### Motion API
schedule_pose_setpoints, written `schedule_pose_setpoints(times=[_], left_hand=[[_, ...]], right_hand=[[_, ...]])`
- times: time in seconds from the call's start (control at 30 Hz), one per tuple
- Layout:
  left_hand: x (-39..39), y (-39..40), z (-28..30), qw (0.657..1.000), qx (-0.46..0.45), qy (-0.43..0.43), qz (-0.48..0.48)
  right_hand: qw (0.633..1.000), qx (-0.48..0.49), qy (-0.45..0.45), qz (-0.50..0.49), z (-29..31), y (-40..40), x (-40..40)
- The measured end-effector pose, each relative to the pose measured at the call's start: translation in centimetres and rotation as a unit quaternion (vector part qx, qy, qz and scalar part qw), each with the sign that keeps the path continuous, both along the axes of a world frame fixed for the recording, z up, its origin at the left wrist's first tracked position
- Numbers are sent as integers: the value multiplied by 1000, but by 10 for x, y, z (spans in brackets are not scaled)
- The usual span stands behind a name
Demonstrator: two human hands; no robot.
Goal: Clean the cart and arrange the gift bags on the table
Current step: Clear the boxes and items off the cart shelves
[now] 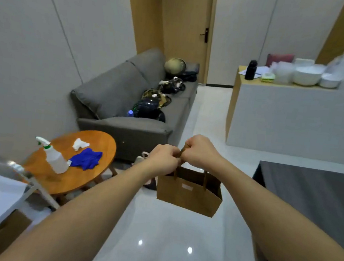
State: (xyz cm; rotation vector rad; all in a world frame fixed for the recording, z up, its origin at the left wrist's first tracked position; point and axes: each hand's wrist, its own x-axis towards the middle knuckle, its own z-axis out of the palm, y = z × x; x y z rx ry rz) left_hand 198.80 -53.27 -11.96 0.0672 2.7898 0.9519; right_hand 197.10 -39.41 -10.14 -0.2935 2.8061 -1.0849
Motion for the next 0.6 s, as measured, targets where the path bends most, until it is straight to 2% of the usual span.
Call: schedule_pose_setpoints(times=[0.17, 0.37, 0.47, 0.6], left_hand=[[-59, 119, -3, 996, -15, -9, -84], [-107, 240, -23, 977, -65, -16, -202], [-129, 296, -38, 952, -103, -29, -286], [-155, 371, -57, 896, -163, -54, -409]], right_hand=[[993, 72, -21, -89, -16, 143, -26], [973, 63, -51, -215, -49, 264, -29], [956, 12, -49, -291, -69, 300, -29], [929, -32, -51, -364, -89, 341, -35]])
